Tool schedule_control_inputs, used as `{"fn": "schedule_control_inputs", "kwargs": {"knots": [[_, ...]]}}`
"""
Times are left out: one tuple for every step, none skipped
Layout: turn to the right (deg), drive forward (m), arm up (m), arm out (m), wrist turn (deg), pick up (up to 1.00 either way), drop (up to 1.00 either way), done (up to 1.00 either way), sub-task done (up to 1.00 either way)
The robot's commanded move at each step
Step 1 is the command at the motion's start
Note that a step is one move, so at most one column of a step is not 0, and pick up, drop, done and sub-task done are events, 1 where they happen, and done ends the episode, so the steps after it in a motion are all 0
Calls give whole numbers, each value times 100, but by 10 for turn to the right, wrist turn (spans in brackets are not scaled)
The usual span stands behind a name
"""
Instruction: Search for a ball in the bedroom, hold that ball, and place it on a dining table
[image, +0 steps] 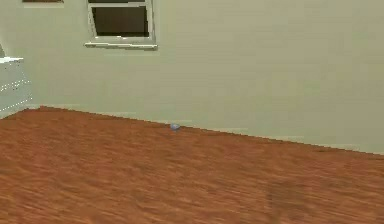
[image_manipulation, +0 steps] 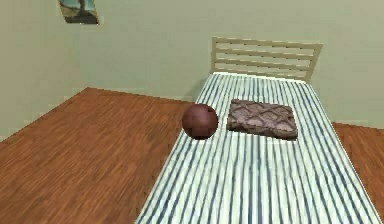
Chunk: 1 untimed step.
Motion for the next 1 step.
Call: {"fn": "schedule_control_inputs", "kwargs": {"knots": [[150,0,0,0,0,0,0,0,0]]}}
